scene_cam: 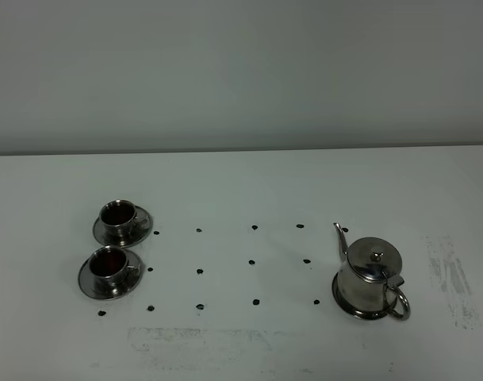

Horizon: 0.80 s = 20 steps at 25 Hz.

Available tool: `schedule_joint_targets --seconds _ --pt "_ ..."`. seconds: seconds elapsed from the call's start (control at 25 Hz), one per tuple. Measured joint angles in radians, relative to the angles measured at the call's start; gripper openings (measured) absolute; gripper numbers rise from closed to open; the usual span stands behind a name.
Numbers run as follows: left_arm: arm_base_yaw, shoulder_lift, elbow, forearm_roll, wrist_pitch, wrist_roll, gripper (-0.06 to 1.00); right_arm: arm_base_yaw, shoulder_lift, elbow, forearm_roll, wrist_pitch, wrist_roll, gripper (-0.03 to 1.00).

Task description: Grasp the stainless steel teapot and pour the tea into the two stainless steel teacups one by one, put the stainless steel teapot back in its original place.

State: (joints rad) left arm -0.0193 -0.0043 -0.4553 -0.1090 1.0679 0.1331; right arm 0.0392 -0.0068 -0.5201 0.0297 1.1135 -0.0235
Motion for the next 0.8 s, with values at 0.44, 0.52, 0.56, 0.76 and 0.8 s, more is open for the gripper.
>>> schedule_joint_targets --seconds 0.44,0.52,0.56,0.76,0.8 --pt "0.000 0.000 0.000 0.000 0.000 0.000 0.30 0.000 0.000 0.000 0.001 0.000 0.000 0.23" --pt "0.000 0.000 0.000 0.000 0.000 0.000 0.30 0.000 0.000 0.000 0.001 0.000 0.000 0.23" --pt "0.000 0.000 0.000 0.000 0.000 0.000 0.30 0.000 0.000 0.000 0.001 0.000 0.000 0.23" --pt "0.000 0.000 0.000 0.000 0.000 0.000 0.30 0.000 0.000 0.000 0.001 0.000 0.000 0.23" --pt "0.000 0.000 0.000 0.000 0.000 0.000 0.30 0.000 0.000 0.000 0.001 0.000 0.000 0.23"
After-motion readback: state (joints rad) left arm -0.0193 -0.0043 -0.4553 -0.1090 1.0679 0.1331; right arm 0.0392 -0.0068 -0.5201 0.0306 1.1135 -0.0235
